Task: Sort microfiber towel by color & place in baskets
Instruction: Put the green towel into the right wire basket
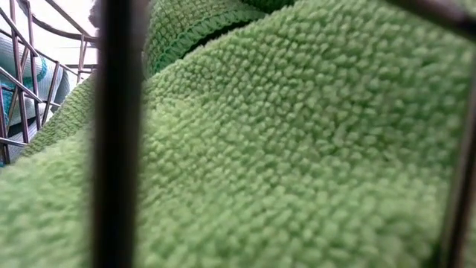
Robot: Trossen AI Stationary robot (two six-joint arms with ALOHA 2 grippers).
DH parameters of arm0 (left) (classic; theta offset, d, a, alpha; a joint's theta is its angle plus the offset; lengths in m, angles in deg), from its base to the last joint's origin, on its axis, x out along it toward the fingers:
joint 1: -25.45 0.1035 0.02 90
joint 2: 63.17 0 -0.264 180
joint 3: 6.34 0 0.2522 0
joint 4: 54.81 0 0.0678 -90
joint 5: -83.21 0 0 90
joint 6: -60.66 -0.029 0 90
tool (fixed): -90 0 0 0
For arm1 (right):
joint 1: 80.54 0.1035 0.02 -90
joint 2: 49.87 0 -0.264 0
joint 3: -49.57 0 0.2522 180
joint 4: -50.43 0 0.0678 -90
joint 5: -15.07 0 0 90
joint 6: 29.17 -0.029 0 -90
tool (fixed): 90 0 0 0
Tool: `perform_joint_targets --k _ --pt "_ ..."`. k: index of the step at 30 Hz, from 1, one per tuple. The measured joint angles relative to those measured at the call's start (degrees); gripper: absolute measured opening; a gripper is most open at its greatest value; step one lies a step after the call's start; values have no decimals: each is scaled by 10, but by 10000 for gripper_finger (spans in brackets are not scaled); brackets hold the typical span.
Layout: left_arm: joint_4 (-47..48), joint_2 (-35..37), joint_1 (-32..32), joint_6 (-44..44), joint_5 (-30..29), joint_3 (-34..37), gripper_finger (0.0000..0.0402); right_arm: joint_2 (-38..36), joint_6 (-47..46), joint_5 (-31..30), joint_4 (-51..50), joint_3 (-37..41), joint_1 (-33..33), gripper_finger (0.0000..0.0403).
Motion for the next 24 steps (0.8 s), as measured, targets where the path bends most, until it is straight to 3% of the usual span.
perform_joint_targets --k 5,12,15,20,24 --pt "-4 -7 36 -19 35 19 182 0 -17 0 2 0 0 215" --pt "-15 -19 39 -193 67 39 182 0 -19 0 4 0 0 215" --pt "-26 -28 48 -218 63 38 182 0 -23 0 6 0 0 215" --pt "-55 -46 61 -168 20 36 182 0 -32 0 9 0 0 215" --pt "-62 -68 73 -23 34 20 182 0 -44 0 10 0 0 215"
